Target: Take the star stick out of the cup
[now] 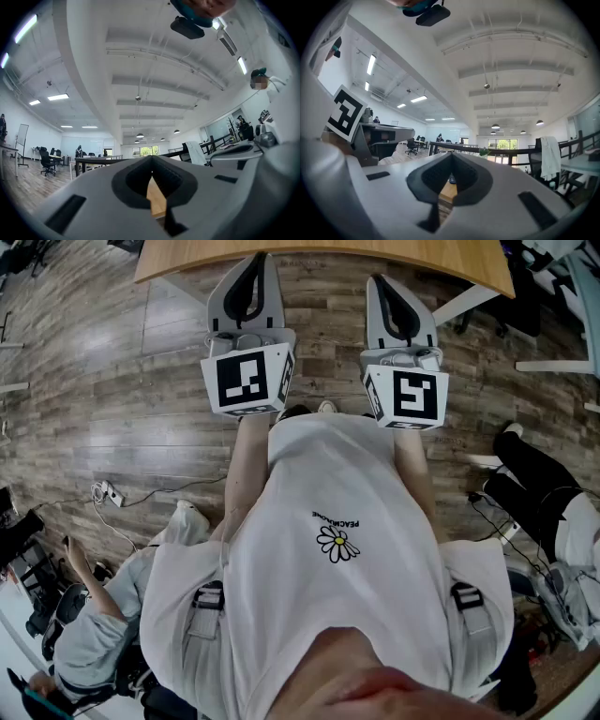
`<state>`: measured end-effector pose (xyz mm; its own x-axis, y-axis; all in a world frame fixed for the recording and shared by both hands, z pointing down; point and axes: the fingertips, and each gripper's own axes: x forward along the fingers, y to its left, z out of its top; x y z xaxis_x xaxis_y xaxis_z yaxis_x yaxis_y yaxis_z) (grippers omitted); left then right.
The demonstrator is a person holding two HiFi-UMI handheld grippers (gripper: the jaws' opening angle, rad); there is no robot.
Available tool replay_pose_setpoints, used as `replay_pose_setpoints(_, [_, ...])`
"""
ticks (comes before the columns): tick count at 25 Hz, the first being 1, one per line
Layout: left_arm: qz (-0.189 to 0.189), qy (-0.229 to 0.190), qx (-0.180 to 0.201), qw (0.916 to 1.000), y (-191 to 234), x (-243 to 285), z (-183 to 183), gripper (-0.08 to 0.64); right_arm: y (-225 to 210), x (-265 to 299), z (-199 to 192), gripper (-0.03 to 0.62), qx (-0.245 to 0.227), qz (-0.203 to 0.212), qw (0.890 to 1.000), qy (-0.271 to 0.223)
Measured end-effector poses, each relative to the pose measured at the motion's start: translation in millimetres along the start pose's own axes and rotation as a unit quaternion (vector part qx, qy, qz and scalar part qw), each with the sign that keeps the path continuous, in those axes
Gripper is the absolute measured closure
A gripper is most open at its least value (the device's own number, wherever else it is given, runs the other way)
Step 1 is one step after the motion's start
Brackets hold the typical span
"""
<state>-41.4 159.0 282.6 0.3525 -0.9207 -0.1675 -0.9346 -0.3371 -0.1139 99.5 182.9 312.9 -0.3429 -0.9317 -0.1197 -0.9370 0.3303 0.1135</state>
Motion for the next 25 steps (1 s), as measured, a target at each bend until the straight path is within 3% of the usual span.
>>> replay_pose_setpoints(5, [-0.002, 0.000, -0.003, 1.0000, 6.1, -2.3, -0.2, 0.545, 5.5, 0.7, 1.3, 0.586, 0.005, -0.002, 1.000, -0.003])
replay_pose_setpoints(9, [-0.004, 0.003, -0.009, 1.0000, 3.3, 3.9, -2.5, 0.545, 5.9, 6.7, -5.6, 0.586, 0.061, 0.015, 0.998, -0.001])
replay_pose_setpoints(16, [0.003, 0.008, -0.014, 0.9999, 8.3, -1.8, -11.0, 0.545, 8.3, 10.3, -20.1, 0.586, 0.106, 0.032, 0.994, -0.001])
replay_pose_setpoints(21, [0.019, 0.001, -0.035, 0.9992, 29.0, -0.7, -16.2, 0.545, 12.8, 16.0, -24.2, 0.586, 0.093, 0.043, 0.995, -0.003])
replay_pose_setpoints(25, [0.004, -0.011, -0.055, 0.9984, 39.4, 27.9, -20.0, 0.545, 7.0, 38.1, -27.3, 0.585, 0.079, 0.038, 0.996, 0.002])
